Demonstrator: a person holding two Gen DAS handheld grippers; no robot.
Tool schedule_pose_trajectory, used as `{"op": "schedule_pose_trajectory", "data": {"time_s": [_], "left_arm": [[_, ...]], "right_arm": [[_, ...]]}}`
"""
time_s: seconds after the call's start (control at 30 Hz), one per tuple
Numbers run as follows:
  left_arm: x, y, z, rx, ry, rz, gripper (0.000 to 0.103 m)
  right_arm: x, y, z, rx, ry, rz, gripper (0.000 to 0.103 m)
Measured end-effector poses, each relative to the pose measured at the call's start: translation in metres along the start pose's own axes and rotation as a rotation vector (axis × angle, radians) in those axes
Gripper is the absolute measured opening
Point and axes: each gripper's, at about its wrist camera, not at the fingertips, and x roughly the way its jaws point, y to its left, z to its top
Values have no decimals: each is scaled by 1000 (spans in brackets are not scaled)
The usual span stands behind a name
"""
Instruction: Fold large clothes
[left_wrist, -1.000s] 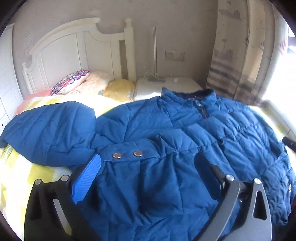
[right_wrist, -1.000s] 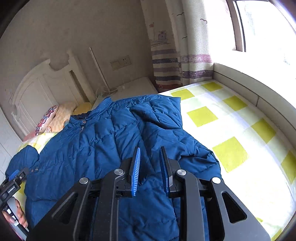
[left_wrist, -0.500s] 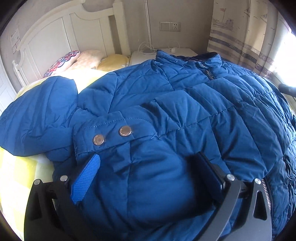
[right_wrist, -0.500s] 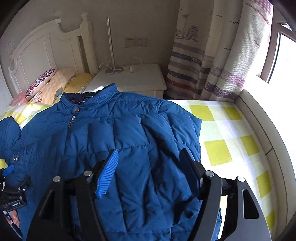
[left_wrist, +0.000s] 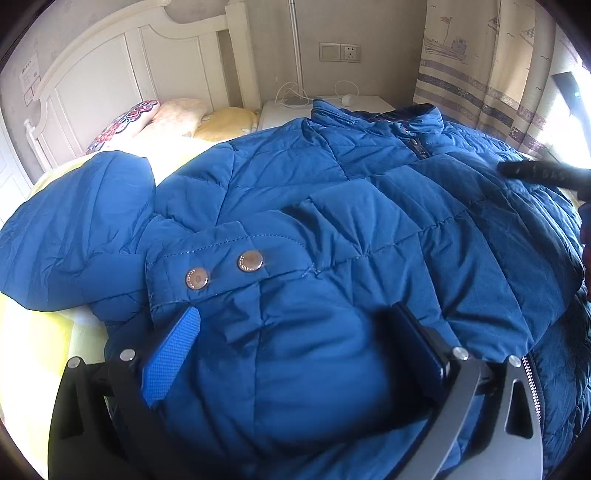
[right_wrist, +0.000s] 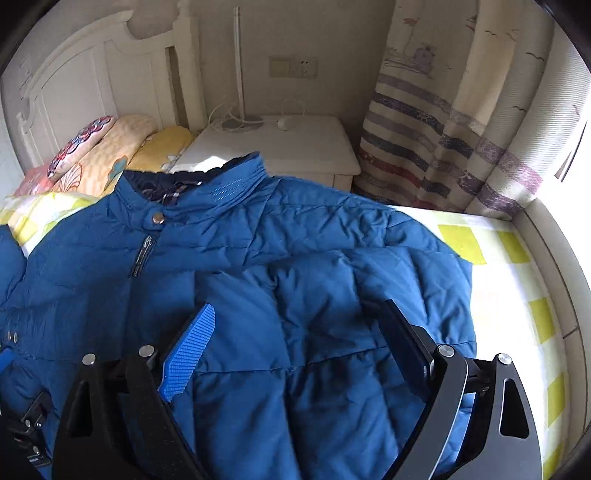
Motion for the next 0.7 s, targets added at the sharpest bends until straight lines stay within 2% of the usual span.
{"op": "schedule_pose_trajectory", "data": {"time_s": [0.13, 0.17, 0.23, 0.33, 0.47, 0.53, 0.6, 0.63, 0.7], "left_arm": [[0, 0, 0, -1, -1, 0, 101], [0, 0, 0, -1, 0, 0, 101], [-1, 0, 0, -2, 0, -2, 101], [0, 0, 0, -2, -1, -2, 101], [-1, 0, 0, -6, -4, -6, 101], [-3, 5, -1, -28, -16, -33, 101], [-16, 20, -3, -108, -80, -87, 100], [-30, 35, -6, -176, -142, -112, 100], [-60, 74, -14, -303, -262, -155, 100]], "right_arm": [[-13, 1, 2, 54, 24, -28, 86], [-28, 2, -2, 61, -11, -22, 86], [-61, 11, -20, 55, -92, 43, 86], [-84, 36, -53, -29, -100, 65, 86], [-75, 70, -90, -141, -69, 7, 86], [-71, 71, -96, -125, -105, -3, 86], [-66, 60, -93, -75, -91, 35, 87], [-64, 56, -93, -52, -82, 48, 94], [-63, 52, -94, -35, -80, 61, 97]]}}
